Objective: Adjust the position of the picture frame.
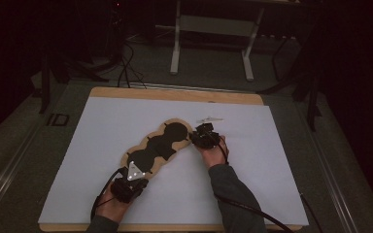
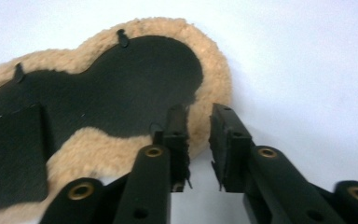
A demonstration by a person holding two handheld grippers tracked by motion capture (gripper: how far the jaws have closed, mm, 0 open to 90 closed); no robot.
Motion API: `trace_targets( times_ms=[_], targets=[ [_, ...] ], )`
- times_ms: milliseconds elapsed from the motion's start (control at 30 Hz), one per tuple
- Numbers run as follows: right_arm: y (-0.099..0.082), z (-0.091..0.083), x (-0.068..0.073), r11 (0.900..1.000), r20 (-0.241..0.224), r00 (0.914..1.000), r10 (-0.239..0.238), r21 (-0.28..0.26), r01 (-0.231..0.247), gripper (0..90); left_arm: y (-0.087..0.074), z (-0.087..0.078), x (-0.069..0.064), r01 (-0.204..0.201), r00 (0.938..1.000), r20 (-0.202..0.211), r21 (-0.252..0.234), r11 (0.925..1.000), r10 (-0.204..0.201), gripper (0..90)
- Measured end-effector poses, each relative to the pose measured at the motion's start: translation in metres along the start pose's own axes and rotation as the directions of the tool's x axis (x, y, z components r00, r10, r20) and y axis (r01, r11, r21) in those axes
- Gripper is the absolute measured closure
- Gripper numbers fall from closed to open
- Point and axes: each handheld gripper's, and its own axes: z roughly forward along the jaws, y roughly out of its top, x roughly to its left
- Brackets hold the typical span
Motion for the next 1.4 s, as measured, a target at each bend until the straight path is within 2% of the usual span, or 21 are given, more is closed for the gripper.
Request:
trace_targets(
  times_ms=[167, 300, 400, 500, 567, 767, 1033, 1167, 1400],
  targets=[
    [0.003, 0.005, 0.0, 0.9994, 0.005, 0.9994, 0.033, 0.0, -0.033, 67.6, 0.0, 0.0, 0.001, 0.0, 1.0, 0.001, -0.001, 1.0, 0.0, 89.2],
    [0.004, 0.01, -0.001, 0.9953, -0.009, 0.9954, 0.096, -0.012, -0.096, 63.4, 0.0, 0.0, 0.001, 0.0, 1.0, 0.001, -0.001, 1.0, 0.0, 89.1],
    [0.002, 0.015, -0.001, 0.9935, -0.006, 0.9935, 0.113, 0.005, -0.113, 64.8, 0.0, 0.0, 0.001, 0.001, 1.0, 0.0, -0.001, 1.0, -0.001, 89.1],
    [0.003, 0.016, -0.005, 0.9853, -0.035, 0.9847, 0.17, 0.017, -0.17, 70.4, 0.0, 0.0, 0.001, 0.009, 1.0, 0.003, -0.001, 1.0, -0.009, 89.2],
    [0.004, 0.016, -0.006, 0.9856, -0.029, 0.9857, 0.166, 0.04, -0.164, 72.1, -0.001, 0.0, 0.002, 0.015, 0.9999, 0.006, -0.001, 0.9999, -0.015, 89.3],
    [0.006, 0.016, -0.006, 0.9842, -0.018, 0.9858, 0.167, 0.063, -0.165, 72.6, -0.001, -0.001, 0.003, 0.023, 0.9997, 0.001, 0.001, 0.9997, -0.023, 89.8],
    [0.004, 0.014, -0.003, 0.9823, 0.008, 0.9845, 0.175, 0.066, -0.175, 72.5, -0.001, -0.001, 0.006, 0.041, 0.9991, -0.014, 0.005, 0.9991, -0.041, 90.0],
    [0.003, 0.012, -0.002, 0.9785, 0.017, 0.9806, 0.195, 0.064, -0.196, 72.4, -0.002, -0.002, 0.009, 0.06, 0.9979, -0.023, 0.007, 0.9982, -0.06, 90.0],
    [-0.001, 0.007, 0.004, 0.9705, 0.06, 0.9713, 0.23, 0.059, -0.234, 72.3, -0.002, -0.002, 0.017, 0.099, 0.9946, -0.032, 0.006, 0.995, -0.099, 90.0]
  ],
)
